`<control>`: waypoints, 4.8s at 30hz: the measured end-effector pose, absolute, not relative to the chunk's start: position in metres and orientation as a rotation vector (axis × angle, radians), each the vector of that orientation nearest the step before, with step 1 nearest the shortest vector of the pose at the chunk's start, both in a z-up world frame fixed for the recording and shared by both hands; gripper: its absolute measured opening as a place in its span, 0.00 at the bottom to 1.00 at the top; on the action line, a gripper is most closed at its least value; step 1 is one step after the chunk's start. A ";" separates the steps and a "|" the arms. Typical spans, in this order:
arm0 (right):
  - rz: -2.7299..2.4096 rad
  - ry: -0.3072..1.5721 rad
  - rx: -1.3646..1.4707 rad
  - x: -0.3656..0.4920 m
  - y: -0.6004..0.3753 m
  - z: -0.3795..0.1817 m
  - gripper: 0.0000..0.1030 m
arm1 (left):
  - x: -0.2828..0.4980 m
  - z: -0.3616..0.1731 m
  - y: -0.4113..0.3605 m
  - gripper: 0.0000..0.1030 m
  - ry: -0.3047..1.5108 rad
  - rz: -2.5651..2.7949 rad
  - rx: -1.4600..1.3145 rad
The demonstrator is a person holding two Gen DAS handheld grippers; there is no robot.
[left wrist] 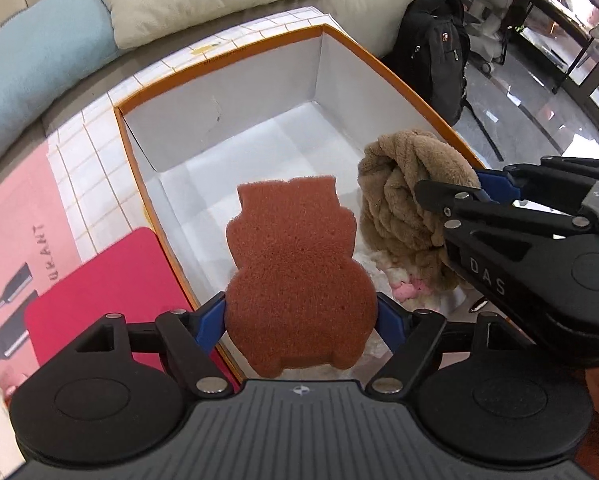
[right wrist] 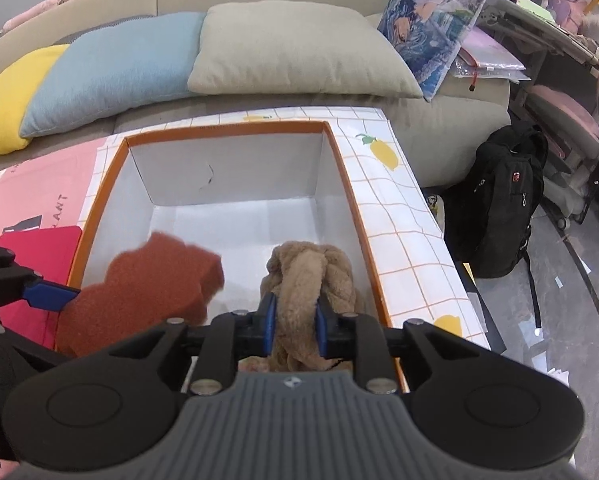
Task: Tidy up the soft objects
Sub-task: 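Carry the sponge and plush into the cardboard box and release both, then move both open tools back over the white tissue and round pad, then grasp the white tissue with the right tool while the left tool grasps the round white pad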
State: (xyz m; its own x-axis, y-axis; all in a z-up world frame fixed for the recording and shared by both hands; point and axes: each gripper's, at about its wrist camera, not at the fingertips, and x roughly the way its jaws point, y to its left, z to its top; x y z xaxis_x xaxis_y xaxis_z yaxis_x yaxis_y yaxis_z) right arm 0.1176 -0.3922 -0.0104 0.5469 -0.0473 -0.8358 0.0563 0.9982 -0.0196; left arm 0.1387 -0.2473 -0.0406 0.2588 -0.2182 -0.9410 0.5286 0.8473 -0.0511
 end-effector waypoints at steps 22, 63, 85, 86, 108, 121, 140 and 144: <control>-0.031 0.889 0.073 0.087 -0.385 0.052 0.56 | 0.100 0.032 -0.210 0.87 0.978 -0.540 0.206; 0.365 0.940 -0.033 0.015 -0.179 0.027 0.65 | 0.007 0.007 0.021 0.63 0.910 -0.181 -0.030; 0.416 1.171 -0.038 0.057 -0.111 -0.052 0.74 | 0.011 -0.055 0.071 0.63 1.086 -0.069 -0.101; 0.423 1.177 -0.048 0.059 -0.107 -0.055 0.74 | 0.012 -0.057 0.074 0.63 1.097 -0.053 -0.100; 0.533 1.239 -0.157 0.097 -0.068 -0.097 0.11 | 0.034 -0.074 0.104 0.74 1.088 0.026 -0.154; 0.486 1.141 -0.077 0.094 -0.091 -0.056 0.09 | 0.056 -0.082 0.124 0.87 1.029 0.049 -0.269; 0.520 1.178 -0.131 0.087 -0.076 -0.064 0.10 | 0.060 -0.078 0.099 0.15 0.987 0.111 -0.052; 0.514 1.161 -0.109 0.085 -0.083 -0.054 0.10 | 0.050 -0.060 0.093 0.13 0.941 0.078 -0.041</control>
State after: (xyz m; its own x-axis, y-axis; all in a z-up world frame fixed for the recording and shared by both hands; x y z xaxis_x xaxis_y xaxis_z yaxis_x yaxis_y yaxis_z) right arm 0.0853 -0.0826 -0.0542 0.2973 0.3301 -0.8959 -0.4406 0.8799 0.1780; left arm 0.0499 0.0927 -0.0601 0.5863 0.0489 -0.8086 -0.0850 0.9964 -0.0013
